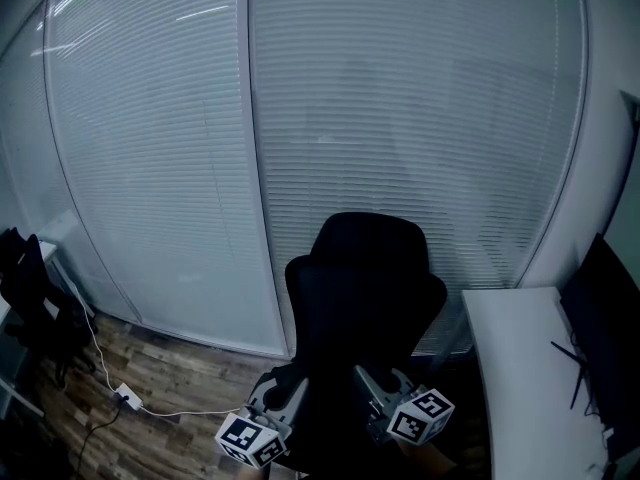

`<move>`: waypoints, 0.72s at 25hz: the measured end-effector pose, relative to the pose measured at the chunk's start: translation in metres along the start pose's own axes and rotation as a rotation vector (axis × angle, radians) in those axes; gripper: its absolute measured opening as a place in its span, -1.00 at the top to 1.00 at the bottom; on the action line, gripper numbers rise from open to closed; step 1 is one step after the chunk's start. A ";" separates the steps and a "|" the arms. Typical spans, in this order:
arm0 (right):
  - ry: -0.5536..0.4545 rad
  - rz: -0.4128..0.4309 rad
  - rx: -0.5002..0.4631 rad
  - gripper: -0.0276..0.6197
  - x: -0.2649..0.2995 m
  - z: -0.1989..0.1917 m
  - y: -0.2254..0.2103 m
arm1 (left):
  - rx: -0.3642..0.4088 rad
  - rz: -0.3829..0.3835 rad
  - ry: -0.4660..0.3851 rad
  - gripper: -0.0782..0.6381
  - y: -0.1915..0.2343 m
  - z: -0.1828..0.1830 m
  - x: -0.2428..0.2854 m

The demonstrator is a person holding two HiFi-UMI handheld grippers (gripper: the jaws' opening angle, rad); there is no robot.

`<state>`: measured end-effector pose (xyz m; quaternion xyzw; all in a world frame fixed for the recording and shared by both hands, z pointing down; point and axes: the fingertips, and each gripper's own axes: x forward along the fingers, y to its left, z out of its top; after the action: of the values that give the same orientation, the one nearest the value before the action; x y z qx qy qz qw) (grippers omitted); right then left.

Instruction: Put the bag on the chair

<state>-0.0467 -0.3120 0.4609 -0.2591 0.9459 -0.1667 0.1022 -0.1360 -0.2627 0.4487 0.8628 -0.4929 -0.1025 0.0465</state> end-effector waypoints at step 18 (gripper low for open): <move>-0.021 -0.156 -0.011 0.73 0.083 -0.007 -0.053 | -0.044 -0.119 0.056 0.66 0.096 -0.017 0.049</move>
<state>-0.0949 -0.3968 0.4783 -0.3346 0.9225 -0.1661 0.0975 -0.1884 -0.3539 0.4762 0.8919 -0.4368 -0.0919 0.0730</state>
